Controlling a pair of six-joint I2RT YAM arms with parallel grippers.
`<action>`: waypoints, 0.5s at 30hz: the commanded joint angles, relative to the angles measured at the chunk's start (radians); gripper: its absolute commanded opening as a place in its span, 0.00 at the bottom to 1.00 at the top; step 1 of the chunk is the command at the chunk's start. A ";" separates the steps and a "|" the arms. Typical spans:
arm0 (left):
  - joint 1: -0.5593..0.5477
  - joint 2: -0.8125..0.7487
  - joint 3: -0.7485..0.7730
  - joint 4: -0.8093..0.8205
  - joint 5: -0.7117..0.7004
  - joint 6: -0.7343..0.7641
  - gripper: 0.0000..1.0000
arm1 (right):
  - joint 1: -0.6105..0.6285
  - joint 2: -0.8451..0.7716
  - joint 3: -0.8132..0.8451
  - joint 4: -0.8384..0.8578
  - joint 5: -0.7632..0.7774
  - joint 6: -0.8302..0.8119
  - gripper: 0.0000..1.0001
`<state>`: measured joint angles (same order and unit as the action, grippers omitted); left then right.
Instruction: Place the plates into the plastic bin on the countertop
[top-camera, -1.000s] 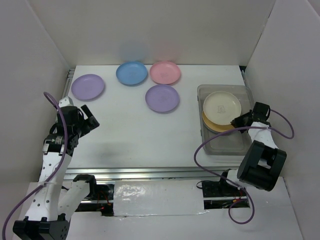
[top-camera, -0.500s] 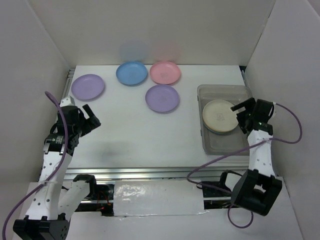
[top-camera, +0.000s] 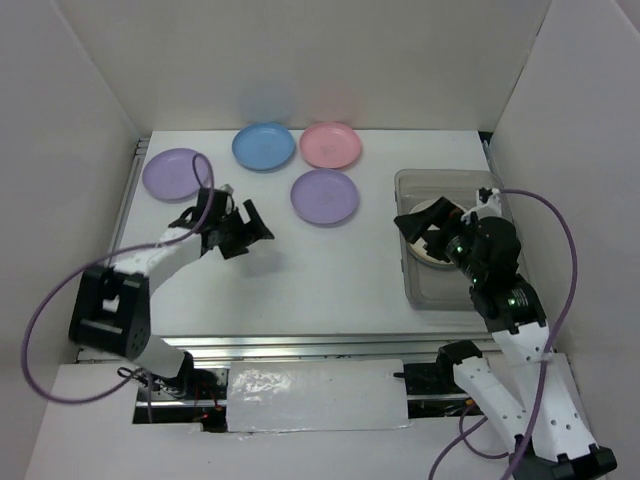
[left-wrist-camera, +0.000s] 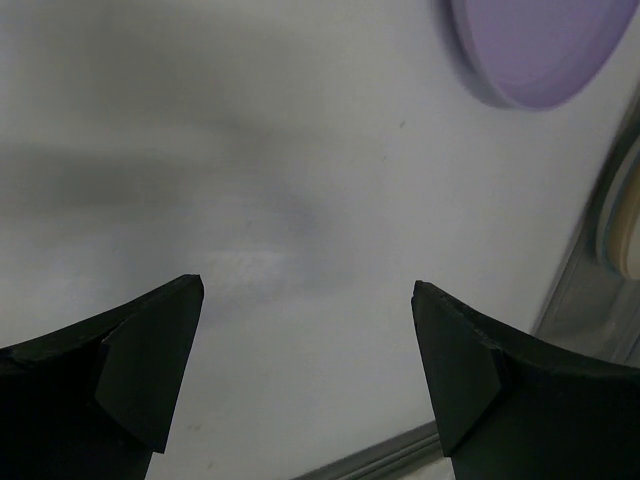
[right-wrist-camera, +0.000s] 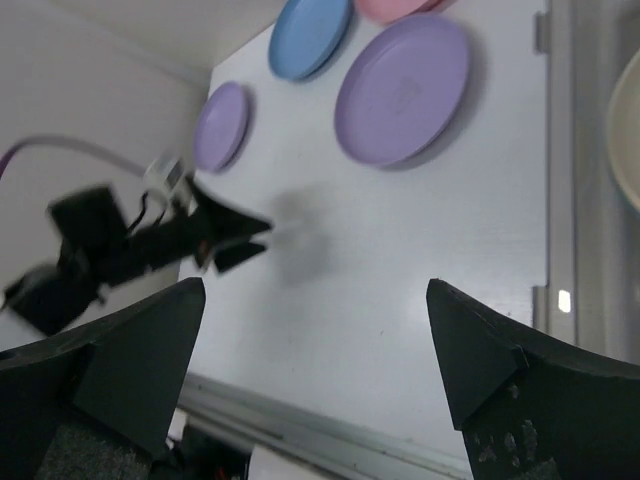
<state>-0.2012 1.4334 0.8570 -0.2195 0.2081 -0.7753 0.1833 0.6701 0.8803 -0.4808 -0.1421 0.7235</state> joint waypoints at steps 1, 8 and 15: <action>-0.046 0.231 0.192 0.158 -0.027 -0.059 0.99 | 0.085 -0.082 -0.038 -0.027 -0.036 0.017 1.00; -0.084 0.580 0.531 0.095 -0.113 -0.100 0.98 | 0.122 -0.182 -0.116 0.008 -0.208 0.048 1.00; -0.112 0.775 0.720 0.026 -0.151 -0.111 0.92 | 0.136 -0.219 -0.113 -0.002 -0.226 0.037 1.00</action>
<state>-0.2947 2.1304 1.5120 -0.1299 0.1047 -0.8734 0.3080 0.4709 0.7647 -0.4992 -0.3237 0.7650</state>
